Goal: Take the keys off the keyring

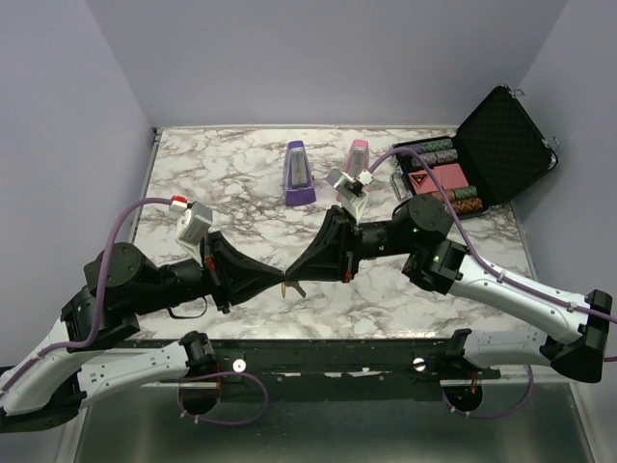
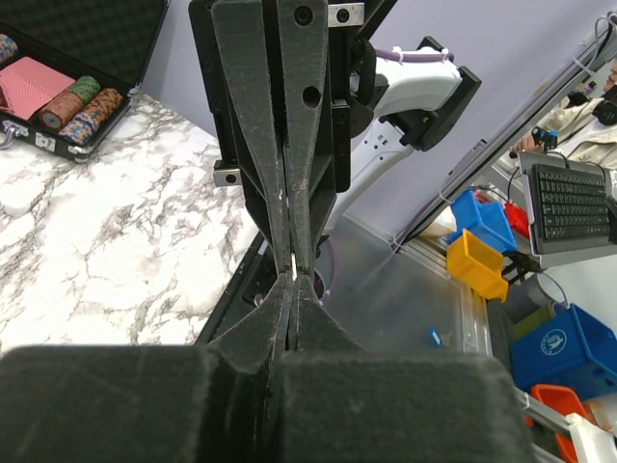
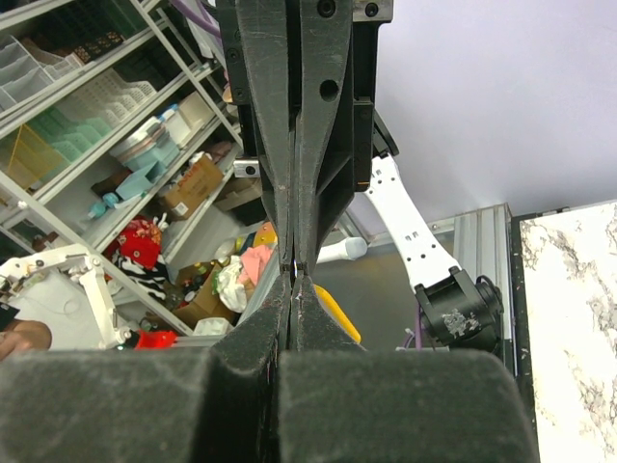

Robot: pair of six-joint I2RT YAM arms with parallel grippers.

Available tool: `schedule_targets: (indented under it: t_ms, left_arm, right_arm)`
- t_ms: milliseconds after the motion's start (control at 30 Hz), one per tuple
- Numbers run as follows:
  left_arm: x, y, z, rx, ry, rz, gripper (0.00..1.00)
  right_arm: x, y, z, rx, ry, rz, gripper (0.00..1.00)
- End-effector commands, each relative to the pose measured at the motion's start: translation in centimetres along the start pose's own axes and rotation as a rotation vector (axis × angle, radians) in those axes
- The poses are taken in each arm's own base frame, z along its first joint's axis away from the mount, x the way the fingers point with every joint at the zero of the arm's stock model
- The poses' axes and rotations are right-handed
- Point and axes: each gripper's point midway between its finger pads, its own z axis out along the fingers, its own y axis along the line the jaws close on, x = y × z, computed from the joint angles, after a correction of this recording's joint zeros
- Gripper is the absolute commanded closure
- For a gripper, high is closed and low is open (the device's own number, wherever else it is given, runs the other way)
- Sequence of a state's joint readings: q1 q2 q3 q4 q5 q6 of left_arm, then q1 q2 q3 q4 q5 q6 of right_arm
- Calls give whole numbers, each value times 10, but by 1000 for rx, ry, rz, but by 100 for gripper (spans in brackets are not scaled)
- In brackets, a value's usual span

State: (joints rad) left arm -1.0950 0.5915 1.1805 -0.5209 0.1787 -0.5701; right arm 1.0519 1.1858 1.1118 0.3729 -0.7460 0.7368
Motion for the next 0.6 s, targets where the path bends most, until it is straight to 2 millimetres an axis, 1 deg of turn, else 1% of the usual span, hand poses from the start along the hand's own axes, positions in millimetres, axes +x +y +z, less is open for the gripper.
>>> schedule_targets:
  t_ms: [0, 67, 100, 133, 233, 333, 400, 567]
  left_arm:
    - [1, 3, 5, -8, 3, 4, 100]
    - [0, 3, 3, -10, -2, 5, 100]
    - [-1, 3, 3, -13, -5, 5, 100]
    - [-2, 3, 3, -12, -8, 6, 100]
    - [-4, 2, 2, -10, -14, 8, 100]
    - [-6, 1, 0, -11, -21, 11, 100]
    - [-8, 0, -1, -10, -30, 11, 100]
    - [-11, 0, -4, -12, -48, 11, 100]
  right_arm:
    - [-16, 15, 4, -45, -24, -35, 99]
    - [-15, 13, 4, -39, -25, -27, 99]
    - [-16, 14, 4, -40, -26, -27, 97]
    - [-16, 13, 5, -37, -25, -24, 94]
    - [-15, 12, 5, -36, -26, -23, 81]
    - [-15, 11, 5, -32, -28, -22, 72]
    - [-16, 12, 4, -31, -31, -21, 69]
    - [-16, 11, 4, -25, -37, -19, 66]
